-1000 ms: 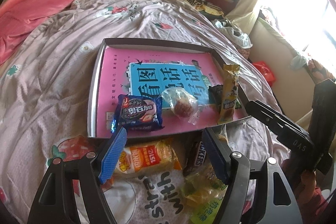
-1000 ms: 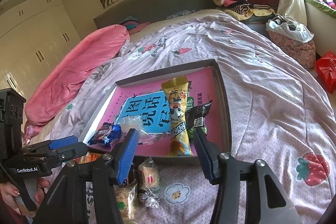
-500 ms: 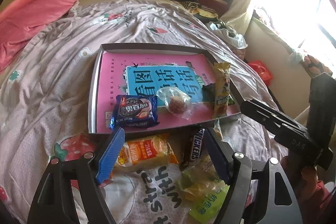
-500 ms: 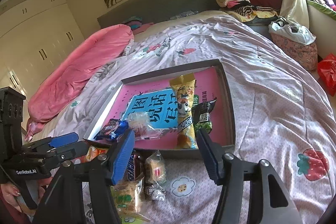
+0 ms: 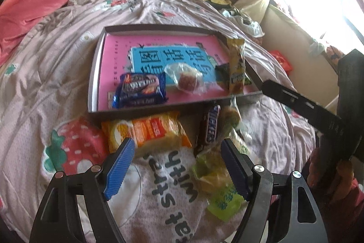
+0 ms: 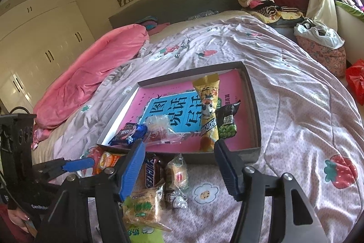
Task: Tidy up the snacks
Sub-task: 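Withdraw both open grippers back toward the remaining snacks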
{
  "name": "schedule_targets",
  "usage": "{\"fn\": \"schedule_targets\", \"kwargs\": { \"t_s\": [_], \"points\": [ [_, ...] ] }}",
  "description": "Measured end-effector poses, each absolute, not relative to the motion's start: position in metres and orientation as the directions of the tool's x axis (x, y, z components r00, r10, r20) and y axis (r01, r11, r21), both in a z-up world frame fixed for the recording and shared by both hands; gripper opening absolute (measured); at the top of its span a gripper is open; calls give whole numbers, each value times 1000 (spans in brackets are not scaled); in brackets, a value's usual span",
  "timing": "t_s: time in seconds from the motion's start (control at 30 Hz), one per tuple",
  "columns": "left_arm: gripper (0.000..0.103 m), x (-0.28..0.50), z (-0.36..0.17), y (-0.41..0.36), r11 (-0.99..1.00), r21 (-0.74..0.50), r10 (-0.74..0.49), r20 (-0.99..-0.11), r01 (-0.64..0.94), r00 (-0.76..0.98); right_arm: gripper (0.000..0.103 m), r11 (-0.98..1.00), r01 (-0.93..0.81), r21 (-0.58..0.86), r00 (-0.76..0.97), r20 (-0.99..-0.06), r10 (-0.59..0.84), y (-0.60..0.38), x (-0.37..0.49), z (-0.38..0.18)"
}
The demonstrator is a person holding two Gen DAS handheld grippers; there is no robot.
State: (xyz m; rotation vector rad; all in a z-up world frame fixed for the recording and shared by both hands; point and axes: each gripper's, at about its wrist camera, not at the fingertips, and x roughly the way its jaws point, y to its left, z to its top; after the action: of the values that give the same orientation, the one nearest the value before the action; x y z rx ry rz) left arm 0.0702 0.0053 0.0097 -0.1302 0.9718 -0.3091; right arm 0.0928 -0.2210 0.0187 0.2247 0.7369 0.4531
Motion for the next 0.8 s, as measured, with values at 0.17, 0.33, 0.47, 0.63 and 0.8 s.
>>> {"fn": "schedule_targets", "kwargs": {
  "t_s": [0.17, 0.33, 0.47, 0.63, 0.8],
  "points": [
    [79, 63, 0, 2, 946, -241, -319, -814, 218, 486, 63, 880, -322, 348, 639, -606, 473, -218, 89, 17],
    [79, 55, -5, 1, 941, -245, -329, -824, 233, 462, 63, 877, -328, 350, 624, -616, 480, -216, 85, 16],
    [79, 50, -9, -1, 932, -267, -351, -831, 244, 432, 63, 873, -334, 355, 596, -638, 488, -213, 80, 14],
    [79, 44, -16, -7, 920, -298, -380, -836, 256, 395, 63, 868, -343, 359, 539, -681, 495, -208, 73, 9],
    [79, 37, -22, -17, 906, -320, -407, -836, 277, 368, 63, 865, -361, 349, 500, -711, 495, -202, 63, 2]
  ]
}}
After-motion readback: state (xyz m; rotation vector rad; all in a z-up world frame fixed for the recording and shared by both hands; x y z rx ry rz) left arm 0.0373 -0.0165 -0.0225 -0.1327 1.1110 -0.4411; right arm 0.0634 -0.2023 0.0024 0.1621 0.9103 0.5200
